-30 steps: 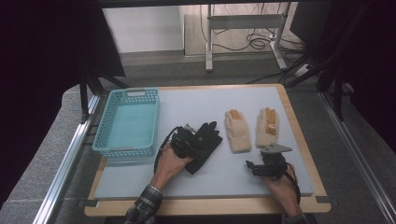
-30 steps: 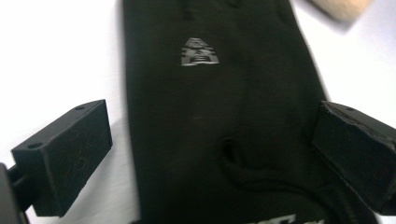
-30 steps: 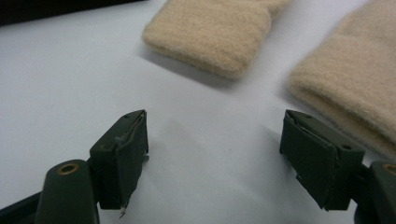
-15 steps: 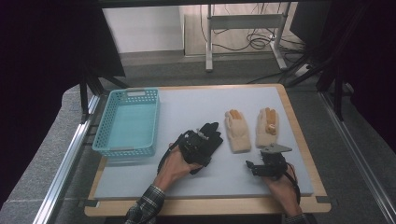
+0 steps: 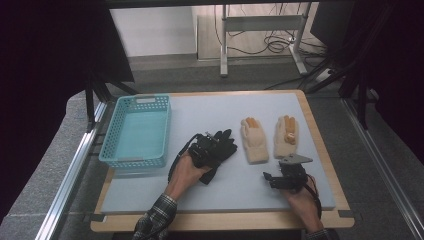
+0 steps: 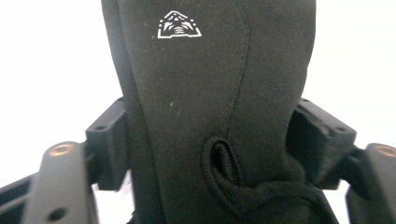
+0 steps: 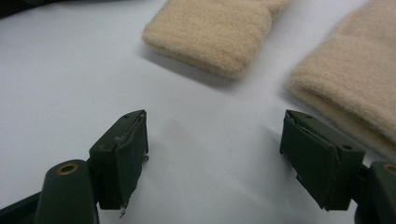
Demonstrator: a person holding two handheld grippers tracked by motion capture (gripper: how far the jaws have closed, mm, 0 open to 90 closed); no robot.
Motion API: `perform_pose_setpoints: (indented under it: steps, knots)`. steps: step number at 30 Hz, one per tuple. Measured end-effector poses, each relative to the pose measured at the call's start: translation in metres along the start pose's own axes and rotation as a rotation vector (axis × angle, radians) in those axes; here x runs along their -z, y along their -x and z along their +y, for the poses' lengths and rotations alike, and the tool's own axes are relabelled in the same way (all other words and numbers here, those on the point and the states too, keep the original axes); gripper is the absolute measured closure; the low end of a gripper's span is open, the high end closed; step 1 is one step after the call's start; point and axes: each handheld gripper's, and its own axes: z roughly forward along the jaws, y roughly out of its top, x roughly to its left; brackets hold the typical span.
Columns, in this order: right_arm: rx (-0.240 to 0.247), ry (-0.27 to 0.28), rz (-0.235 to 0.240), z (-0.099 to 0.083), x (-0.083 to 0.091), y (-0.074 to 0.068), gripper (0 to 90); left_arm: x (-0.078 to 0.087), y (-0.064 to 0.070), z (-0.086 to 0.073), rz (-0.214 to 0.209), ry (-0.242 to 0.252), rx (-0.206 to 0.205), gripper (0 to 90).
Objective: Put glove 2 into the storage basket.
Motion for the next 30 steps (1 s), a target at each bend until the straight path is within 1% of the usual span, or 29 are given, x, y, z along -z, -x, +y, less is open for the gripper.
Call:
perform_pose_setpoints:
  steps: [1,2,3,4,7,9,12,15,19,21,24,27,30]
  knots:
    - [0.0,0.0,0.0,0.0,0.0,0.0,22.9,0.002,-0.001,0.0,0.007,0.004,0.003,35.4]
    - [0.0,0.0,0.0,0.0,0.0,0.0,22.9,0.003,-0.001,0.0,0.002,0.011,0.007,44.2]
    - [0.0,0.0,0.0,0.0,0.0,0.0,22.9,0.005,-0.003,0.0,-0.021,0.018,0.009,52.7]
    - [0.001,0.0,0.0,0.0,0.0,0.0,22.9,0.005,-0.004,0.0,-0.029,0.018,0.016,57.3]
    - [0.0,0.0,0.0,0.0,0.0,0.0,22.9,0.008,-0.007,-0.001,-0.057,0.025,0.023,62.8]
    - [0.0,0.0,0.0,0.0,0.0,0.0,22.9,0.01,-0.008,0.0,-0.066,0.028,0.025,64.2]
    - [0.0,0.0,0.001,0.0,0.0,0.0,22.9,0.014,-0.008,0.002,-0.057,0.033,0.027,64.7]
    - [0.0,0.0,0.001,0.0,0.0,0.0,22.8,0.021,-0.01,0.007,-0.06,0.053,0.035,64.5]
    - [-0.002,0.0,0.002,0.0,0.0,0.0,22.8,0.034,-0.015,0.015,-0.029,0.063,0.035,64.2]
    - [0.0,0.0,0.002,0.0,0.0,0.0,22.7,0.04,-0.02,0.019,-0.011,0.071,0.044,64.0]
    - [0.0,0.0,0.003,0.0,0.0,0.0,22.7,0.052,-0.032,0.023,0.01,0.081,0.064,63.9]
    - [0.0,0.0,0.003,0.0,0.0,0.0,22.5,0.064,-0.043,0.023,0.024,0.086,0.078,63.8]
    - [0.0,0.0,0.003,0.0,0.0,0.0,22.5,0.075,-0.055,0.023,0.047,0.094,0.104,63.7]
